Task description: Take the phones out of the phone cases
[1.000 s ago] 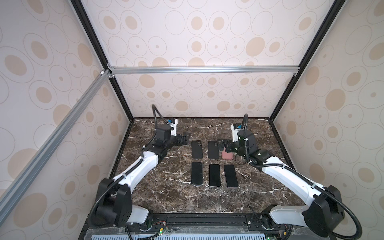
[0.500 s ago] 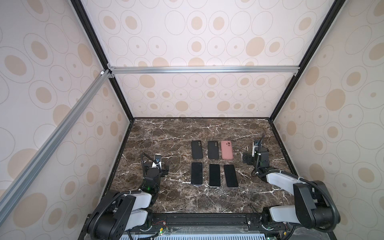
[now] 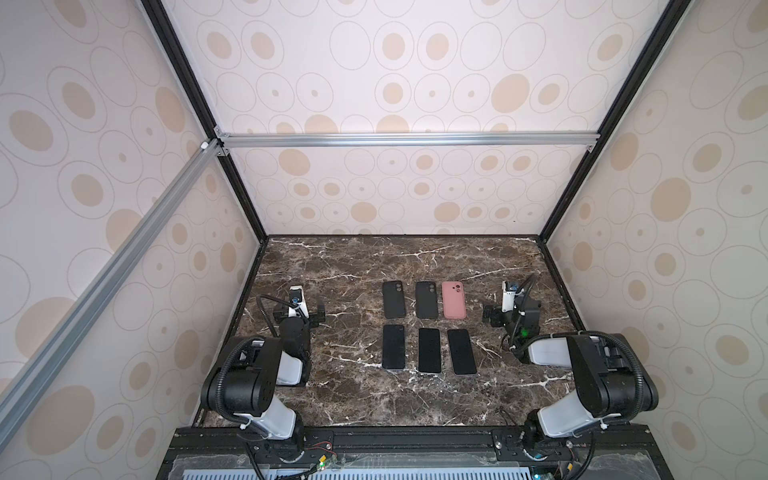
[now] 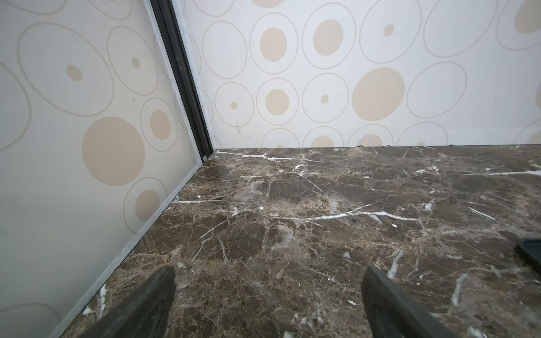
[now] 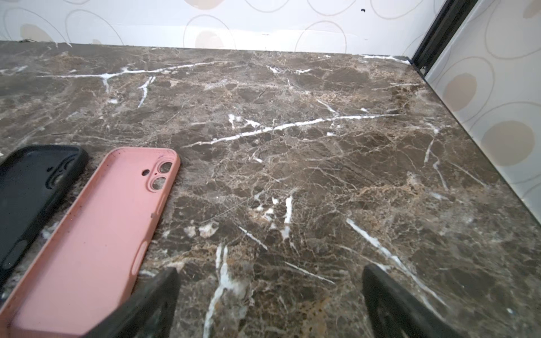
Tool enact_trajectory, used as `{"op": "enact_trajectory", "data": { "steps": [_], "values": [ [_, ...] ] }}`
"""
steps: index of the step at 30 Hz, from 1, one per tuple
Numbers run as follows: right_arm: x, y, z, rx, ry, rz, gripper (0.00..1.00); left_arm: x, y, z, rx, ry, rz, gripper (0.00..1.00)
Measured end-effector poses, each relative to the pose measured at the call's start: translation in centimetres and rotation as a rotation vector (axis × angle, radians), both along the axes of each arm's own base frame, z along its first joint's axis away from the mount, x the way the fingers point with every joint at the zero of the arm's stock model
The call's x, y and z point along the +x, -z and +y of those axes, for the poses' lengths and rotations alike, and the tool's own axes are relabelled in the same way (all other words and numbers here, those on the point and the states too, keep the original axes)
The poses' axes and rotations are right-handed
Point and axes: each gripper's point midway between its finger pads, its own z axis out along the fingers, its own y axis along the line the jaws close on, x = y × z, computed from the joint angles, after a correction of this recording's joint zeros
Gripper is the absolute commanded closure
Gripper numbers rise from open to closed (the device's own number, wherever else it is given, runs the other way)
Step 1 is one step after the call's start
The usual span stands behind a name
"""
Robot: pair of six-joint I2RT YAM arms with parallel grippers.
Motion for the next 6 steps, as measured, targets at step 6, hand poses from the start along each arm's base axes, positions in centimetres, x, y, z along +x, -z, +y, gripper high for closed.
{"op": "enact_trajectory", "data": {
  "steps": [6],
  "values": [
    [0.1, -0.23, 0.17, 0.005, -0.009, -0.01, 0.0, 0.05, 0.54, -0.42, -0.007, 0.024, 0.021, 0.01]
  ]
}}
